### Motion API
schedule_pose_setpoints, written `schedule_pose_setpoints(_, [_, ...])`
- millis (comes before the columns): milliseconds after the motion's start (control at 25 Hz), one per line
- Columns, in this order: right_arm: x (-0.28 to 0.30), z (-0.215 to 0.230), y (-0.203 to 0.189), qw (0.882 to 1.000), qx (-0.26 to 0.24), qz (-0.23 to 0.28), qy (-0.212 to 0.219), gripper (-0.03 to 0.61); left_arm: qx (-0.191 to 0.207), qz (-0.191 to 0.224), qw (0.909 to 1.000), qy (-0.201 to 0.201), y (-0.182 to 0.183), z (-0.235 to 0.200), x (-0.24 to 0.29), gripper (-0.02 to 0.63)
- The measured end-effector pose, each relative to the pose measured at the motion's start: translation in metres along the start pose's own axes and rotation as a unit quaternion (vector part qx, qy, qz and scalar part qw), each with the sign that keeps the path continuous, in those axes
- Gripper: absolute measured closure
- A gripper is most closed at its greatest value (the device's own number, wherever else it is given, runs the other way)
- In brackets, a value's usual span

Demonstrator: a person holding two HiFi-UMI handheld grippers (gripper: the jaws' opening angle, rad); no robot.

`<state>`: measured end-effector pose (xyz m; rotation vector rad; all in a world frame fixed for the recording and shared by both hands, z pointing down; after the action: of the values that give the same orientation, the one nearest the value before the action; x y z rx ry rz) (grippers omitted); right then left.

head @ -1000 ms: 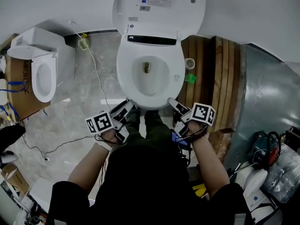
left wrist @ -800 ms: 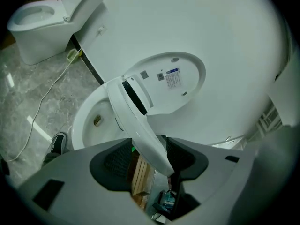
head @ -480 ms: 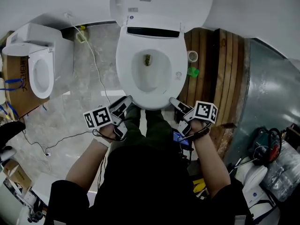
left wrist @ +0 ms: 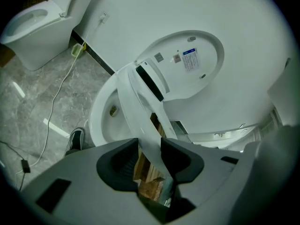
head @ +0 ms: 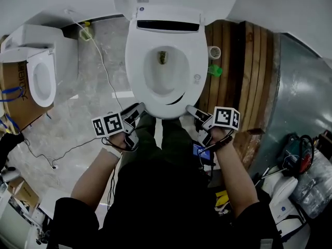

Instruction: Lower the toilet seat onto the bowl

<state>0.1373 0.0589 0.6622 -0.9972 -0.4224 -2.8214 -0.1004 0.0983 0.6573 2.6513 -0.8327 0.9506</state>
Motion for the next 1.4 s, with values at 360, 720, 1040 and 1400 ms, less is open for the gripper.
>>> schedule_pose_setpoints(360, [0.022, 0.029, -0.004, 0.998, -0.019, -0.045, -0.028, 0.387, 0.002, -0.016, 0.9994, 0.031, 0.001, -0.033, 0.015, 0.498])
schedule_pose_setpoints(720, [0.045, 0.060, -0.006, 0.995, -0.034, -0.079, -0.053, 0.396, -0.017, -0.044, 0.9976, 0.051, -0.006, -0.066, 0.037, 0.497])
schedule_pose_setpoints(1040, [0.064, 0.082, -0.006, 0.993, -0.040, -0.091, -0.062, 0.402, -0.011, -0.066, 0.9955, 0.067, -0.009, -0.090, 0.053, 0.497])
schedule_pose_setpoints(1400, [0.087, 0.113, -0.005, 0.988, -0.065, -0.109, -0.090, 0.419, -0.005, -0.085, 0.9923, 0.090, -0.014, -0.119, 0.078, 0.497])
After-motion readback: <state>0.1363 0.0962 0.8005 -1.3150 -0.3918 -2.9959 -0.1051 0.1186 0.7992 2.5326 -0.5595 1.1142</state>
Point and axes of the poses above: the fingertips, and each gripper's own axes: x forward along the fingers, z to its right, y out of its top, the point moved 3 cm from there along -x, backward along the fingers, and after that the axes turned 2 degrees about -z, right-handed, at the moved point
